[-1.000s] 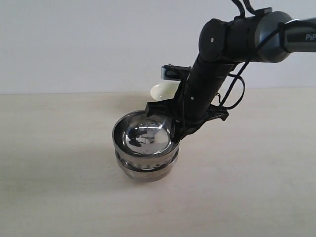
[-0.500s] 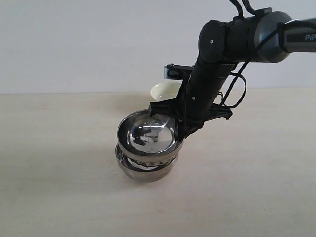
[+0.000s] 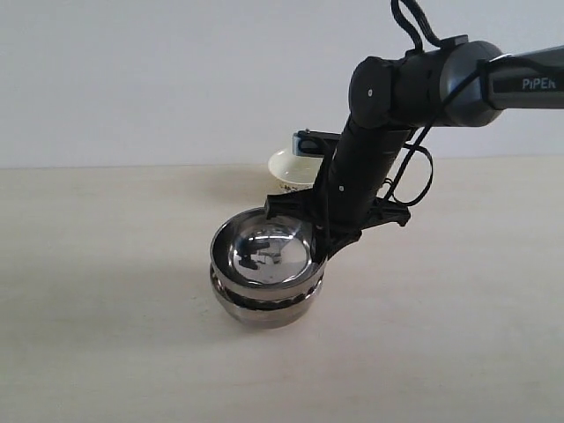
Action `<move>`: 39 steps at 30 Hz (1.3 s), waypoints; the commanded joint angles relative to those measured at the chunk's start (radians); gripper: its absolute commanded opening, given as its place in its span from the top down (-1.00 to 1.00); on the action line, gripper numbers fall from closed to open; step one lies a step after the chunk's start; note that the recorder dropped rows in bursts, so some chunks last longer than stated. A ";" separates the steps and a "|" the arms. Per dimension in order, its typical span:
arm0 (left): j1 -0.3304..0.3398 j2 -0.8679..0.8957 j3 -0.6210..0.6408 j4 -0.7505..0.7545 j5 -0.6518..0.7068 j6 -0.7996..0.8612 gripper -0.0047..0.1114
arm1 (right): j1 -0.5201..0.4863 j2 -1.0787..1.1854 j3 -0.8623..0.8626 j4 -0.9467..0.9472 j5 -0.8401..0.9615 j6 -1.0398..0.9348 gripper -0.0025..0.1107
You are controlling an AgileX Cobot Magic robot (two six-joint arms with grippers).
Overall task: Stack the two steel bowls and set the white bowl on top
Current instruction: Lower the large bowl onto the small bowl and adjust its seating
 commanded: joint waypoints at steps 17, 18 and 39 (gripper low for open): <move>0.002 -0.004 0.003 -0.007 -0.008 -0.010 0.85 | -0.002 -0.005 -0.006 0.051 -0.013 -0.022 0.96; 0.002 -0.004 0.003 -0.007 -0.008 -0.010 0.85 | -0.002 -0.005 -0.006 0.051 -0.010 -0.022 0.96; 0.002 -0.004 0.003 -0.007 -0.008 -0.010 0.85 | -0.002 -0.005 -0.006 0.048 0.022 -0.022 0.46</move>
